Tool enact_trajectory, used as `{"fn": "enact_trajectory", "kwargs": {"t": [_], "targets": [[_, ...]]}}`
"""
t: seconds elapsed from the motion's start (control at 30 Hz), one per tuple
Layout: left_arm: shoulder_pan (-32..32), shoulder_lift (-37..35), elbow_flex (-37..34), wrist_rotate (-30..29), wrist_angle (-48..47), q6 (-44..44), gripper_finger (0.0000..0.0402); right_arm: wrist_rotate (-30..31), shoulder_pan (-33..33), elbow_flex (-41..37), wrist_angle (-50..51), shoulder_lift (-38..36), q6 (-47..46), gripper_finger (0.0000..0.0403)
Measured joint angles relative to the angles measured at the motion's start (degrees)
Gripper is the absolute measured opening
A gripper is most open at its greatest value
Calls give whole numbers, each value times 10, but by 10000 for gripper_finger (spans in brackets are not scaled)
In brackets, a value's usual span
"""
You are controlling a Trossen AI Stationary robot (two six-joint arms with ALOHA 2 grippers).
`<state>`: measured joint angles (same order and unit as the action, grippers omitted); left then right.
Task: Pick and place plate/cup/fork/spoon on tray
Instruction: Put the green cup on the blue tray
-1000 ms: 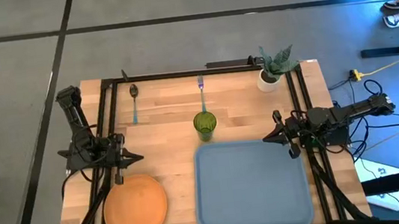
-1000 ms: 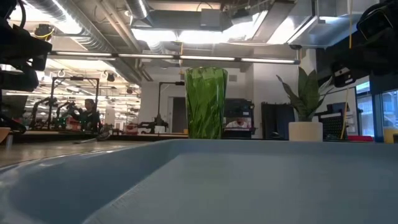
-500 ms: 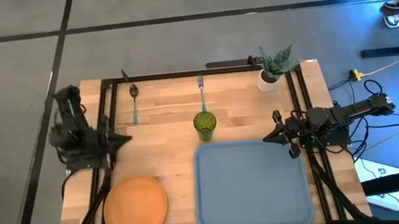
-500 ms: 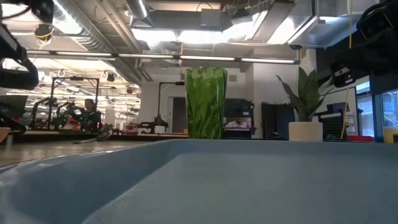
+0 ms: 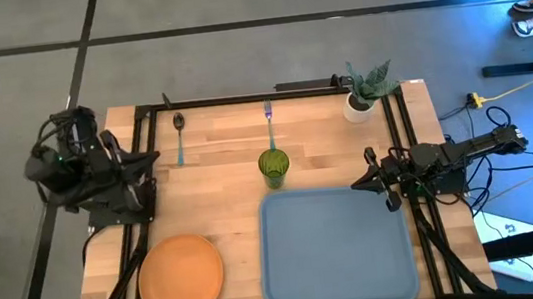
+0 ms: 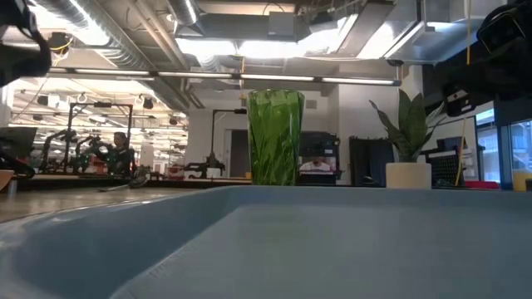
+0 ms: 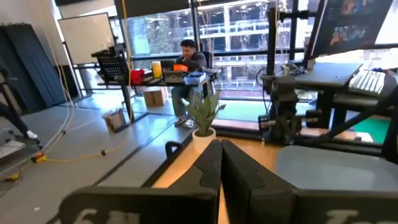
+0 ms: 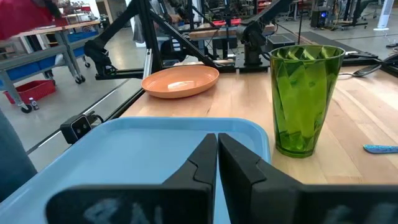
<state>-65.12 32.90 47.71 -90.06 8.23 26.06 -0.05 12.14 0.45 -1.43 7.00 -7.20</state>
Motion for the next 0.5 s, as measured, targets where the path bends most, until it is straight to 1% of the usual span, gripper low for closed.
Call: {"fn": "enact_trajectory", "kwargs": {"t": [0.07,0.13,0.3,0.33,0.43,0.5], "targets": [[0,21,20,0,0,-3,0,0,0,0,0,0,0,21],[0,42,33,0,2,-24,0,0,0,0,0,0,0,21],[-11,66,25,2,-3,-107,0,0,0,0,0,0,0,21],[-13,67,23,10,-3,-124,0,0,0,0,0,0,0,21],[-17,62,13,73,-3,-169,0,0,0,0,0,0,0,21],[-17,53,8,146,-4,-207,0,0,0,0,0,0,0,21]]}}
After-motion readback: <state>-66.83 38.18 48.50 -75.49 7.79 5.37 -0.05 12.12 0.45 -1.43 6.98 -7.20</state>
